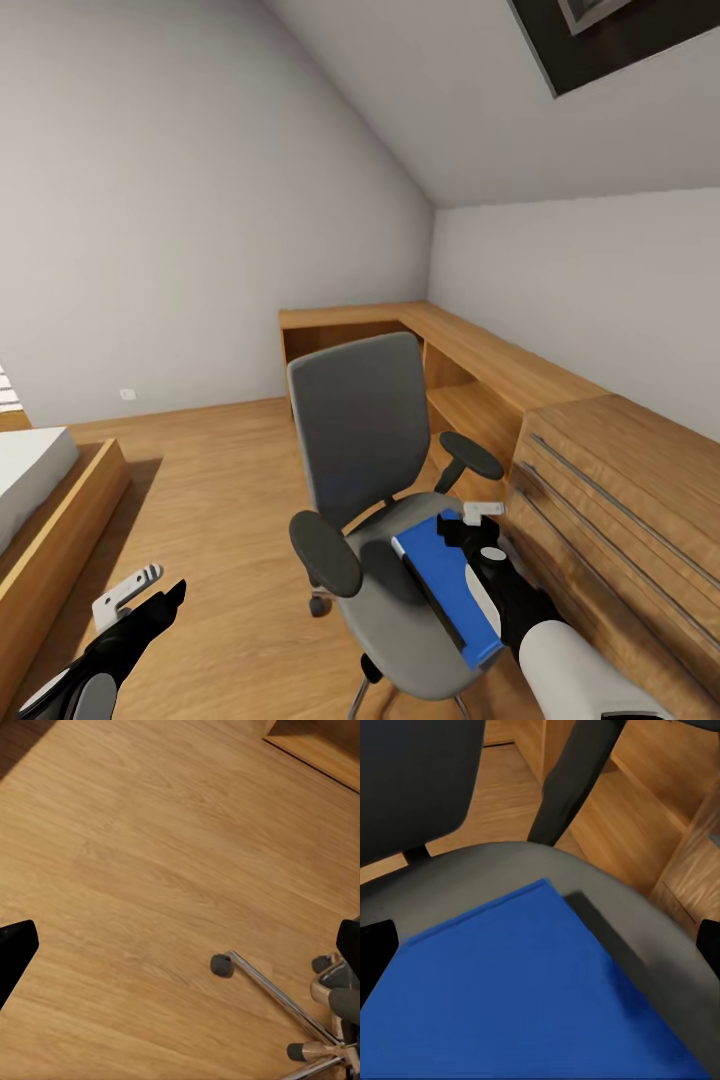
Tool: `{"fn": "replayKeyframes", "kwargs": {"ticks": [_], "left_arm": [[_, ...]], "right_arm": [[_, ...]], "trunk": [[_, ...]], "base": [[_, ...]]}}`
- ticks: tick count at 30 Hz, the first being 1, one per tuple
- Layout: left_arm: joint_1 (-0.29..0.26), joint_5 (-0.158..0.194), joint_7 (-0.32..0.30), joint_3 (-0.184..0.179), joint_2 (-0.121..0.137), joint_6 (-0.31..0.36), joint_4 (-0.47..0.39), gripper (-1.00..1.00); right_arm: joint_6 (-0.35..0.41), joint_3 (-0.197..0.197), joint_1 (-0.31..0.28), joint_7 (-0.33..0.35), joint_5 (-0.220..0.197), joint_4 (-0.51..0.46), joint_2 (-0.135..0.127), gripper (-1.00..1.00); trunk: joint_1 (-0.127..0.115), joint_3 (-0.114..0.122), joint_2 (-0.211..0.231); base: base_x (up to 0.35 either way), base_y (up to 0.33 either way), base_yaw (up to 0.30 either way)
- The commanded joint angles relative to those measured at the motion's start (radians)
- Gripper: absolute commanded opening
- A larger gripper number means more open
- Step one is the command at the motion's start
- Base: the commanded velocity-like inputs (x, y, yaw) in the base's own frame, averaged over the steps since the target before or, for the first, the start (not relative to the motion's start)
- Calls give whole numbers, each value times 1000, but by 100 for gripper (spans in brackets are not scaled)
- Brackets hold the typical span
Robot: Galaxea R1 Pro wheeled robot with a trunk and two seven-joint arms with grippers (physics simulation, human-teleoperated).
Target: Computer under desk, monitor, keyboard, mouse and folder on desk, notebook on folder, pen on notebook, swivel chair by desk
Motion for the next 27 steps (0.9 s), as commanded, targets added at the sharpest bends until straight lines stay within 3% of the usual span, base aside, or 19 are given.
{"fn": "replayKeyframes", "kwargs": {"ticks": [1,12,23,27], "left_arm": [[-1,11,7,1,-1,4,-1,100],[-1,11,7,0,-1,4,-1,100],[-1,11,8,-1,-2,4,-1,100],[-1,11,8,-1,-2,4,-1,100]], "right_arm": [[1,0,-1,-3,3,0,0,100],[2,0,-1,-3,3,0,0,100],[2,0,0,-3,3,1,0,100],[2,0,0,-3,3,1,0,100]], "trunk": [[4,-4,-8],[46,-39,-85],[46,-39,-85],[61,-51,-113]], "base": [[0,0,0],[0,0,0],[0,0,0],[0,0,0]]}}
